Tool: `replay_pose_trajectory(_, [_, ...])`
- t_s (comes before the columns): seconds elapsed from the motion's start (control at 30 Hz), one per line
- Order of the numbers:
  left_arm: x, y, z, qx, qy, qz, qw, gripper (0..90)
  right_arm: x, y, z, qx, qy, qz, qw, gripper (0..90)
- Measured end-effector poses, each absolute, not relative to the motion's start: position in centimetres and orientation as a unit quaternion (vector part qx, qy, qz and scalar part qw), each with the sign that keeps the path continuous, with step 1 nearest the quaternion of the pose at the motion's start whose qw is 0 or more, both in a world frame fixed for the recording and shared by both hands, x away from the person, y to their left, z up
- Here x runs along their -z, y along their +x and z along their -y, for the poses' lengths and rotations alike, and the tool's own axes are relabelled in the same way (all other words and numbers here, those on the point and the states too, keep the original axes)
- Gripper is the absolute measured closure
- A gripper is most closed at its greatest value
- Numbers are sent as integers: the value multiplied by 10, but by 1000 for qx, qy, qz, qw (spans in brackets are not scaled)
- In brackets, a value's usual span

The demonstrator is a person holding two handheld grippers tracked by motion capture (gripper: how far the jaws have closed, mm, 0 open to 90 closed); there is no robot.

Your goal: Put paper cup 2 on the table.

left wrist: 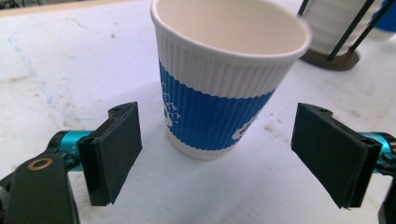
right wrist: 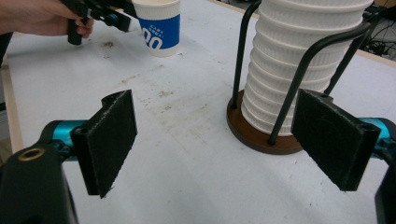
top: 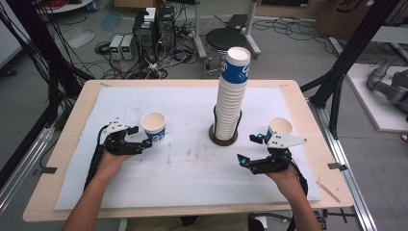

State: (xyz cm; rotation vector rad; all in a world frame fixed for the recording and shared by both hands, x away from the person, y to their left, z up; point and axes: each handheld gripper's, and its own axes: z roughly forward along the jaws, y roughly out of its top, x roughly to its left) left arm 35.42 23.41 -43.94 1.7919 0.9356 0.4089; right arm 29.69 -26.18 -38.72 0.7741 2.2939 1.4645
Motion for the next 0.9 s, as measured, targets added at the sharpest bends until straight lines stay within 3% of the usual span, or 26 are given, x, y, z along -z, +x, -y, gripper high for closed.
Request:
replay_pose_trajectory(0.53, [393, 319, -250, -202, 663, -327, 643, 159, 388, 298, 268, -507, 283, -797, 166, 146])
replay_pose_trajectory(0.9, [381, 300, -253, -204, 645, -305, 670, 158, 384, 295, 280, -502, 306, -785, 196, 146])
